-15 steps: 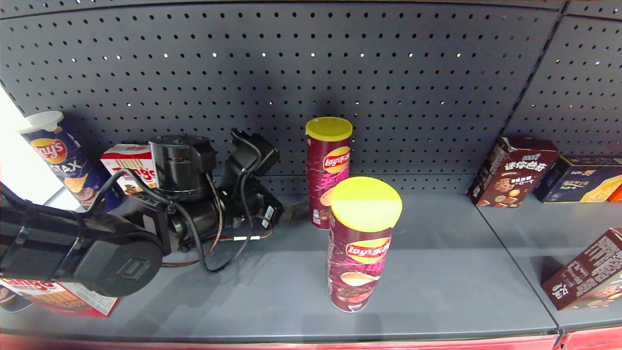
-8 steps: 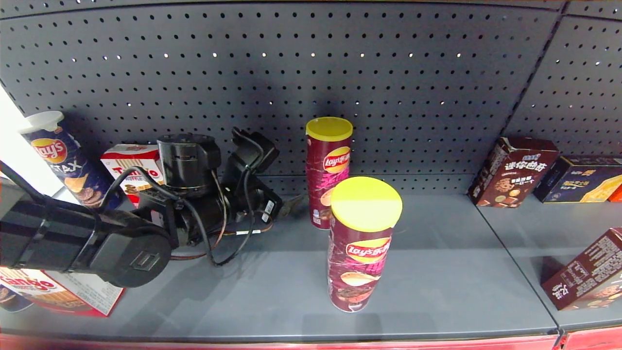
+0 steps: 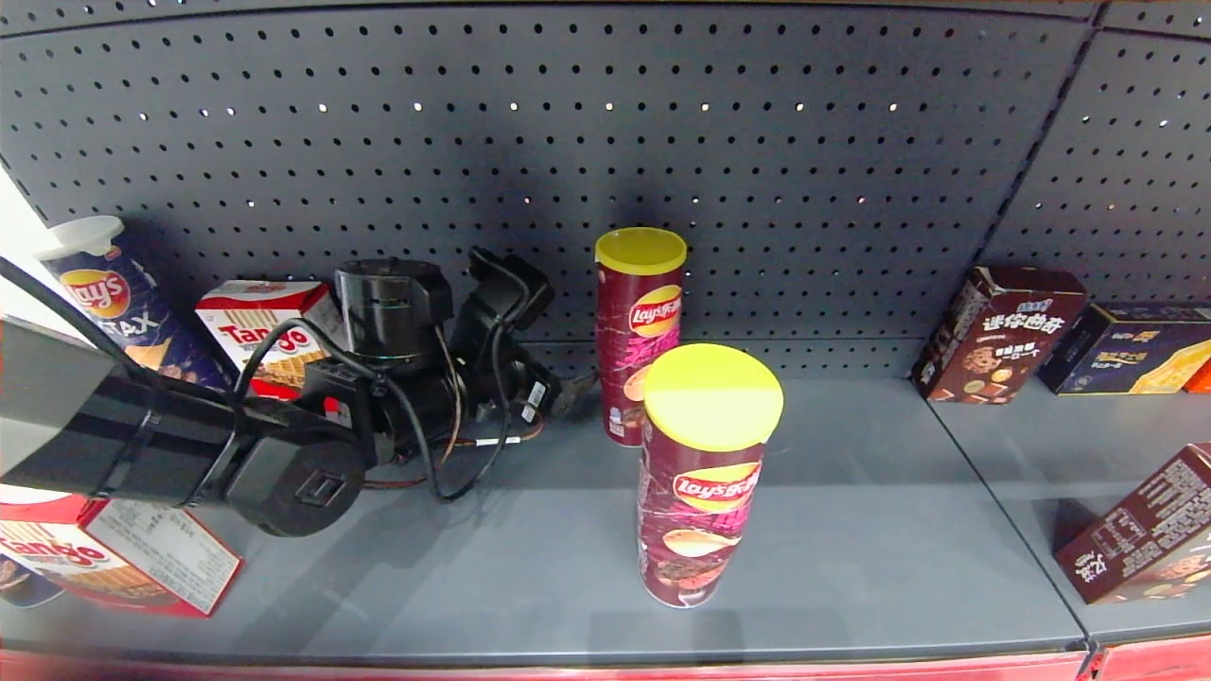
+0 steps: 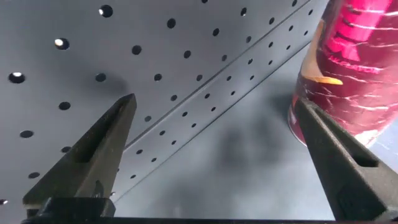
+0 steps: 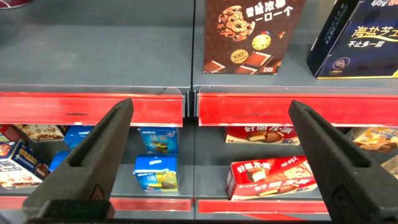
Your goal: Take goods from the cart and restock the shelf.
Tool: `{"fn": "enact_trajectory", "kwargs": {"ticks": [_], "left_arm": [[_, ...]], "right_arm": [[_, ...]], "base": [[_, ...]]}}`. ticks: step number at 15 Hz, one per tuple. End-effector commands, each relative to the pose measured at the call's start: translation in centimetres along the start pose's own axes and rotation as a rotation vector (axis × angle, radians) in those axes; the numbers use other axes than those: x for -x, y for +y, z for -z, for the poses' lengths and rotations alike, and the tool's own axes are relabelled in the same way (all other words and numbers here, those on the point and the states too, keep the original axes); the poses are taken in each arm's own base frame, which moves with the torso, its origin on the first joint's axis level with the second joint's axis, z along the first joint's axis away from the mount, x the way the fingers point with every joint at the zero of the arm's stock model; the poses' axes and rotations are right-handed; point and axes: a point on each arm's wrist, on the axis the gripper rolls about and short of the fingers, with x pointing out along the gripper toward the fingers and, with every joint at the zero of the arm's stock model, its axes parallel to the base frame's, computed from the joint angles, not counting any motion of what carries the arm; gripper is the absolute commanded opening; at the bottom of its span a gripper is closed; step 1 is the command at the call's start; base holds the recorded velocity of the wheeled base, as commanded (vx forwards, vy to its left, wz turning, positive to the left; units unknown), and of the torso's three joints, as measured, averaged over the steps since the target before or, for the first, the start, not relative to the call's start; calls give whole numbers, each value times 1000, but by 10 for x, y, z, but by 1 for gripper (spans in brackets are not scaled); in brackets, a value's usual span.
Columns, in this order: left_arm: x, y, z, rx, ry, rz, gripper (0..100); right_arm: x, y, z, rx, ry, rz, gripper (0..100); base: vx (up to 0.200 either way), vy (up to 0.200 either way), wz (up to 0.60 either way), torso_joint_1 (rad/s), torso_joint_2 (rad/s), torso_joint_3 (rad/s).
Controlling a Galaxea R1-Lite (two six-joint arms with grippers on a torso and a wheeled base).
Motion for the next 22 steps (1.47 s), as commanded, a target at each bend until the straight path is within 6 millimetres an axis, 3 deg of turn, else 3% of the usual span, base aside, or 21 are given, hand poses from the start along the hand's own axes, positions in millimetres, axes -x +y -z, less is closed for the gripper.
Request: {"fn": "enact_trajectory", "kwargs": {"ticks": [1,10,22], "left_arm": [[-6,-1,3,0,7,3,100],[-19,-1,3,3,8,-11,100],[-8,-5,13,1,55,-22,100]], "right_arm": [[0,0,0,0,1,-2,100],[0,0,0,0,1,-2,100],[0,0,0,0,1,-2,100]], "base": [[0,0,0,0,0,0],[0,0,0,0,0,0],[0,0,0,0,0,0]]}}
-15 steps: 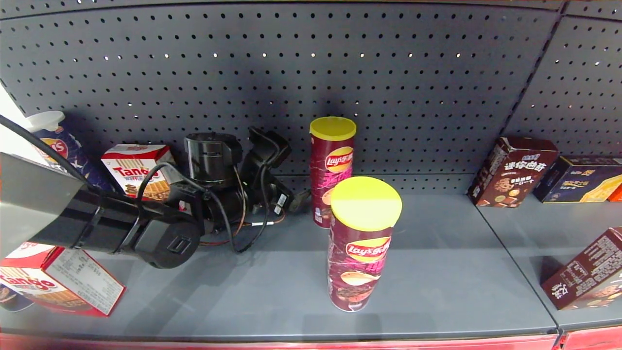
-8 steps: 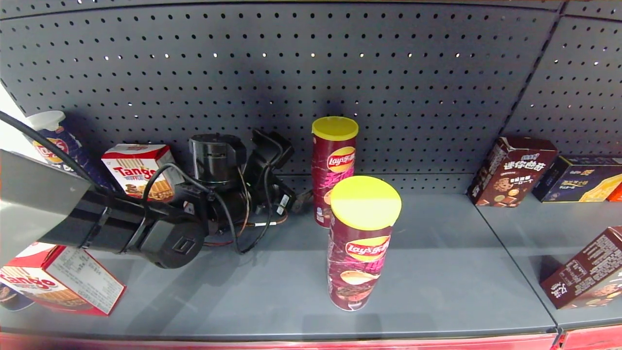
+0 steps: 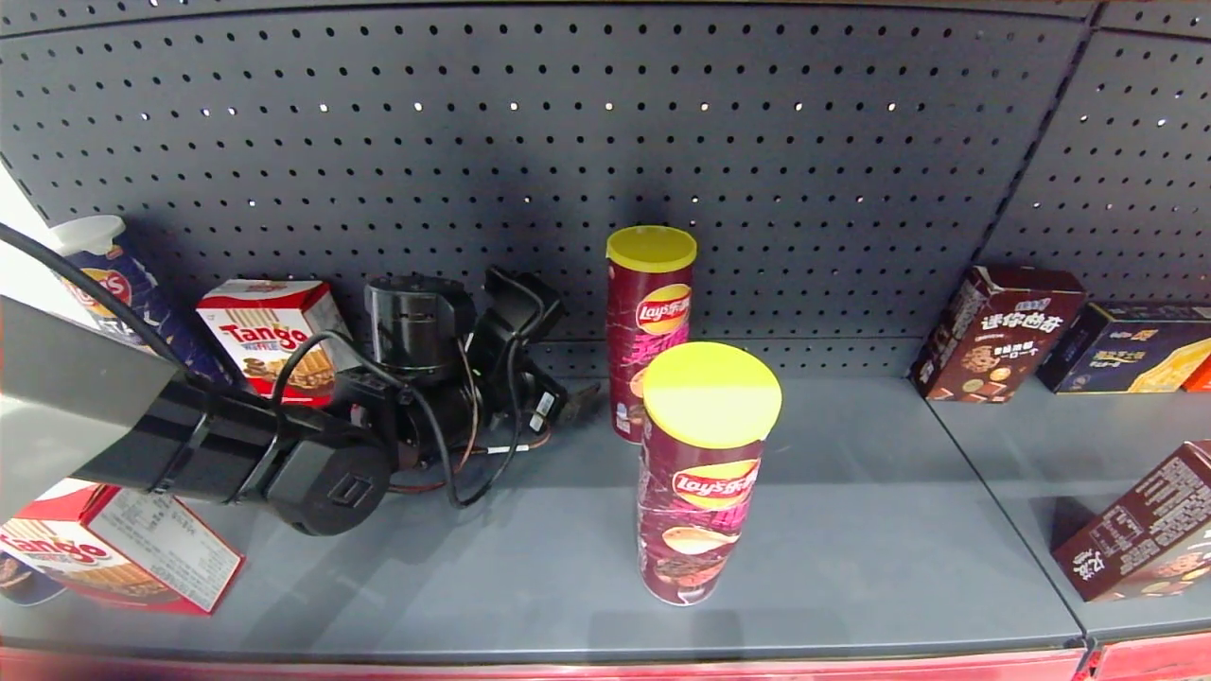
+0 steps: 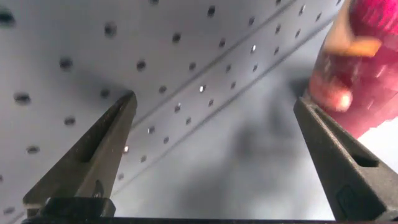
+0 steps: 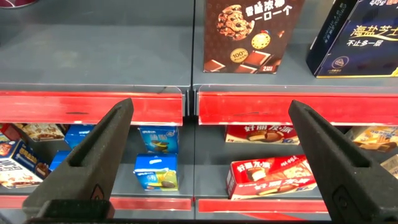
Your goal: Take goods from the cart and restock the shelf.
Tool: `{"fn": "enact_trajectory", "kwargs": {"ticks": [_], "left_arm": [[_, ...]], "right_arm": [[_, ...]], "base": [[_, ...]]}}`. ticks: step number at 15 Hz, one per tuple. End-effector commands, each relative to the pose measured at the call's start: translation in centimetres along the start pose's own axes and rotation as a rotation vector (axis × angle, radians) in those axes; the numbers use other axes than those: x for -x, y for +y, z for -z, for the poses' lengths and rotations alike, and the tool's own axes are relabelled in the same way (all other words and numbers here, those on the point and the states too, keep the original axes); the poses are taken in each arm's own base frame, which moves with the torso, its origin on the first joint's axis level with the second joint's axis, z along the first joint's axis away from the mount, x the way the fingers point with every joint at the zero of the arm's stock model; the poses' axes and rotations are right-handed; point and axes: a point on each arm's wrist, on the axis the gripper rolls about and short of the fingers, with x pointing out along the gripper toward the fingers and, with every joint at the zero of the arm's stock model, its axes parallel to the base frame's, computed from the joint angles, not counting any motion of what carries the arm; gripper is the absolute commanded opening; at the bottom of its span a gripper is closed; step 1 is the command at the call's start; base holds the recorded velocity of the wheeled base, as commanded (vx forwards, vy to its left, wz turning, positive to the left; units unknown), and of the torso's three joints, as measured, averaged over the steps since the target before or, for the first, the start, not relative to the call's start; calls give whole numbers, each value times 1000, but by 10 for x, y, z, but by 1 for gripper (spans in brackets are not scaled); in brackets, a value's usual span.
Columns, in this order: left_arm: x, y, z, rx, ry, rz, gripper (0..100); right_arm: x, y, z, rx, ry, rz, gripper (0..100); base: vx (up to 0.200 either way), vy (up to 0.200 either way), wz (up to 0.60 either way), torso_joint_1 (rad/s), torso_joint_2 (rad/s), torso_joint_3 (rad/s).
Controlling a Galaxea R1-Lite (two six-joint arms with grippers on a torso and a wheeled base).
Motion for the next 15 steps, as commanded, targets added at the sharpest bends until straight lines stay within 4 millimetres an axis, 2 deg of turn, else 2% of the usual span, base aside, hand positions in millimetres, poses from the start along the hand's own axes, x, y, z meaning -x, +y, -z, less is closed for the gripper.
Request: {"fn": "enact_trajectory", "kwargs": {"ticks": [1,7,15], "left_arm": [[6,-2,0,-1,3,8,100],[12,-12,-8,-9,-19,39,100],[1,-13,-5,-4,-13,40,100]], "right_arm": [[0,0,0,0,1,-1,100],[0,0,0,0,1,-1,100],[0,0,0,0,1,-1,100]], "base": [[0,0,0,0,0,0],[0,0,0,0,0,0],[0,0,0,0,0,0]]}}
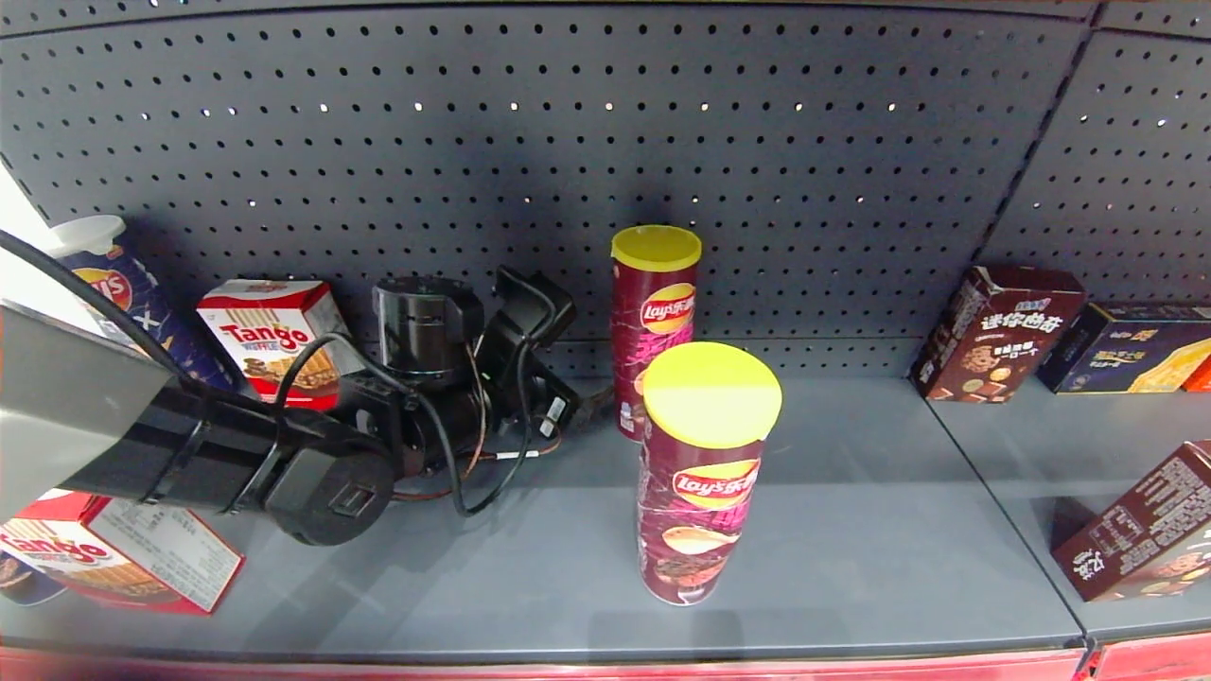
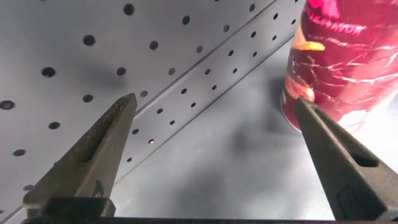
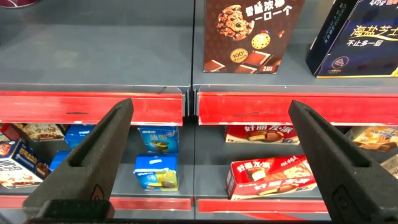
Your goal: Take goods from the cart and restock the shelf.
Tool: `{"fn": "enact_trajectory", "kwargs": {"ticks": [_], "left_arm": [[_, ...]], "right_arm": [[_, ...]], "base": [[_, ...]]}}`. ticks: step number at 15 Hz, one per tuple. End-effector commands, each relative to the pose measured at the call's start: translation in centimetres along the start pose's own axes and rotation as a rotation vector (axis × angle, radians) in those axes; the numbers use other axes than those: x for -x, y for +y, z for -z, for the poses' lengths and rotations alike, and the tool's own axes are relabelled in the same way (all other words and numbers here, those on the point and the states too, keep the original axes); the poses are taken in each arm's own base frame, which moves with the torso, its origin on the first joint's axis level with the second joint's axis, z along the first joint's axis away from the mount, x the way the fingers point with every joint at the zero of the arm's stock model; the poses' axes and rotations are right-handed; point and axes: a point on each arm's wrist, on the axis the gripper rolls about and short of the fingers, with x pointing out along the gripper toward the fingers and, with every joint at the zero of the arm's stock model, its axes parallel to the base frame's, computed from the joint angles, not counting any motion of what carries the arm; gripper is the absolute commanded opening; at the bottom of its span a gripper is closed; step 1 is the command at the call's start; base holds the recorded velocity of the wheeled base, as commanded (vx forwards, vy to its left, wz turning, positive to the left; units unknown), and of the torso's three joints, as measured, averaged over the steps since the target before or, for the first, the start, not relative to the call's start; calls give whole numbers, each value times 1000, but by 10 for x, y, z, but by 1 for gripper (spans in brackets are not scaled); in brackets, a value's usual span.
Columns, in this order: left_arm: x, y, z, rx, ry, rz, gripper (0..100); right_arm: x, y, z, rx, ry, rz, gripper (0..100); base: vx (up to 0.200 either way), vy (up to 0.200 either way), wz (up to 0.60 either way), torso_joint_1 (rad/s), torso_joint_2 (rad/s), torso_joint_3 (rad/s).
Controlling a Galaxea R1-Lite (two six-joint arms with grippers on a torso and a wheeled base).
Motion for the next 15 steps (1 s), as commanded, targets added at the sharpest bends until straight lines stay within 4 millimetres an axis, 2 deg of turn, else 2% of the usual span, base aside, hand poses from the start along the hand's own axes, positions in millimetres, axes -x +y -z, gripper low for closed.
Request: {"fn": "enact_trajectory", "kwargs": {"ticks": [1,5,10,12,15], "left_arm": [[-2,-1,2,0,5,2,100],[-8,-2,3,0,9,5,100],[-4,-2,3,3,10,4,100],[10,3,-7,10,-19,-8,100],[46,11,-29,45,-88,-28,100]], "right_arm": [[0,0,0,0,2,-1,100],[0,0,0,0,2,-1,100],[0,0,0,0,2,-1,100],[0,0,0,2,2,-1,100],[0,0,0,0,2,-1,100]], "base": [[0,0,0,0,0,0],[0,0,0,0,0,0],[0,0,0,0,0,0],[0,0,0,0,0,0],[0,0,0,0,0,0]]}}
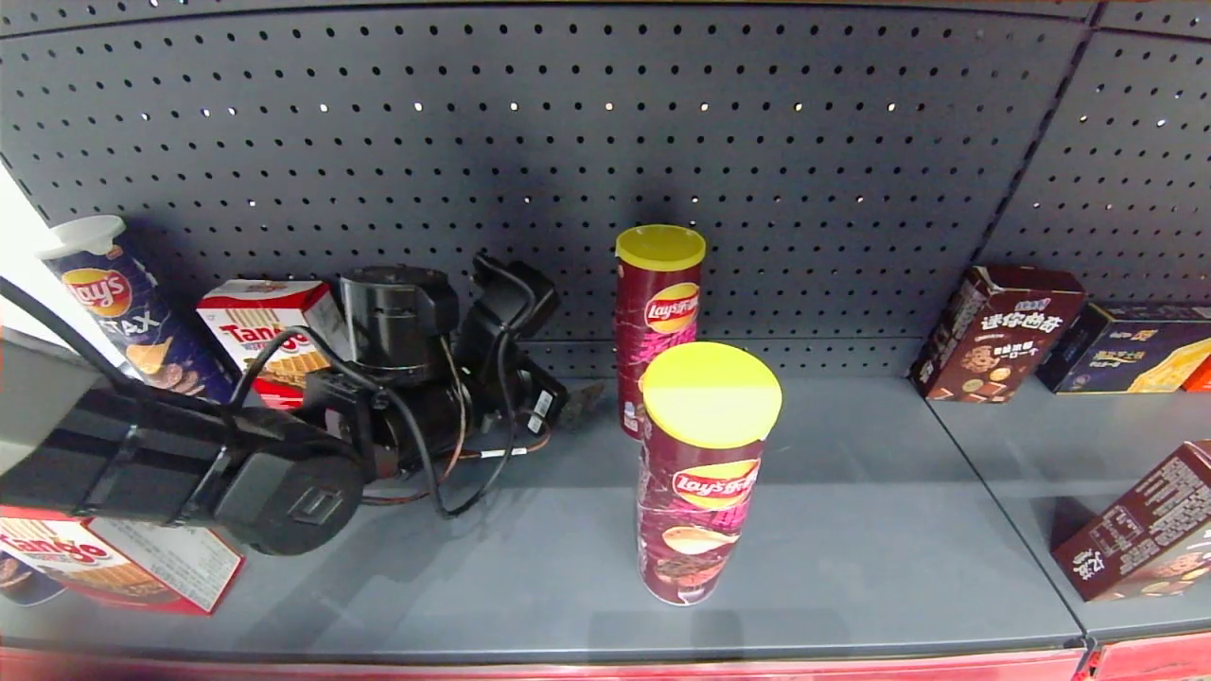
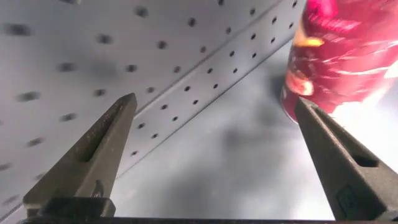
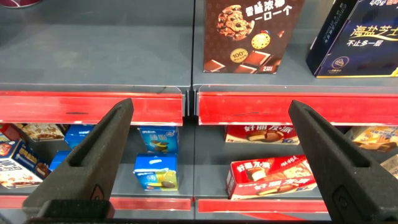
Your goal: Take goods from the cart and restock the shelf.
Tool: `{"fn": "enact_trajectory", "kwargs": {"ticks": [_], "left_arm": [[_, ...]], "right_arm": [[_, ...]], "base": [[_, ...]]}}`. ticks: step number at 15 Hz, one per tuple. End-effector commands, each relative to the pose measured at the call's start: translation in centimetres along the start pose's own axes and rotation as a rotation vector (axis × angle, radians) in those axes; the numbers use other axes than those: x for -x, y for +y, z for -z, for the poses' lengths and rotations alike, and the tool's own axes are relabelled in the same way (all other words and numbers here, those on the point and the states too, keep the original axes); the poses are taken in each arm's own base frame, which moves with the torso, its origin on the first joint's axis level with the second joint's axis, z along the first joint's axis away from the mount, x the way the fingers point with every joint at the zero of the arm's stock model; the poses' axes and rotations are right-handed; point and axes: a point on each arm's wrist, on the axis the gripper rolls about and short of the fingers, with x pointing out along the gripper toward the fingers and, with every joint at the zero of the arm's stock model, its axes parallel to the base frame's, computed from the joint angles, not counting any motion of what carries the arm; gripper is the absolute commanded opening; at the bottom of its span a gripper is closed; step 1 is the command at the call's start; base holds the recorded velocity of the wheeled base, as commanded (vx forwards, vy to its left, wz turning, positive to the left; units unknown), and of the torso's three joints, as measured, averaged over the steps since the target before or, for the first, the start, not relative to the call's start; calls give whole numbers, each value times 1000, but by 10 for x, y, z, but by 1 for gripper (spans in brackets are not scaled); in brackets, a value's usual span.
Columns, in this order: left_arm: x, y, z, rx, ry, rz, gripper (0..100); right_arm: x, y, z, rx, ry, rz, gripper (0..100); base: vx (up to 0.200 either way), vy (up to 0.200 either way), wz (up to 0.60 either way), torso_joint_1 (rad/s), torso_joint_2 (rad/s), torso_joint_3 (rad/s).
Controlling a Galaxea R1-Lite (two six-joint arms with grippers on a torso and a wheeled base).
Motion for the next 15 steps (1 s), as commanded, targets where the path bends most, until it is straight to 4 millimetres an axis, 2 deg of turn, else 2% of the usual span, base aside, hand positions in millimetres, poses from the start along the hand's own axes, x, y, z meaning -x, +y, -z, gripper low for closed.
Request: {"fn": "enact_trajectory", "kwargs": {"ticks": [1,3,4,5,6,7,8,10,12,13,15], "left_arm": [[30,7,-21,14,-70,-22,100],[66,8,-42,13,-147,-34,100],[92,3,-54,54,-202,-21,100],[116,-1,-60,92,-240,-18,100],[147,-2,-58,108,-260,-38,100],[167,-1,-54,111,-273,-53,100],[199,-5,-44,114,-302,-48,100],[246,-15,-17,115,-341,-22,100],[270,-21,0,116,-365,-9,100],[287,-25,17,115,-349,2,100],[305,-29,37,111,-291,18,100]], "right_arm": [[0,0,0,0,1,-1,100],[0,0,0,0,1,-1,100],[0,0,0,0,1,-1,100],[0,0,0,0,1,-1,100],[0,0,0,2,1,-1,100],[0,0,0,0,1,-1,100],[0,0,0,2,1,-1,100],[0,0,0,0,1,-1,100],[0,0,0,0,1,-1,100],[0,0,0,0,1,-1,100],[0,0,0,0,1,-1,100]], "base": [[0,0,0,0,0,0],[0,0,0,0,0,0],[0,0,0,0,0,0],[0,0,0,0,0,0],[0,0,0,0,0,0],[0,0,0,0,0,0],[0,0,0,0,0,0],[0,0,0,0,0,0],[0,0,0,0,0,0],[0,0,0,0,0,0],[0,0,0,0,0,0]]}}
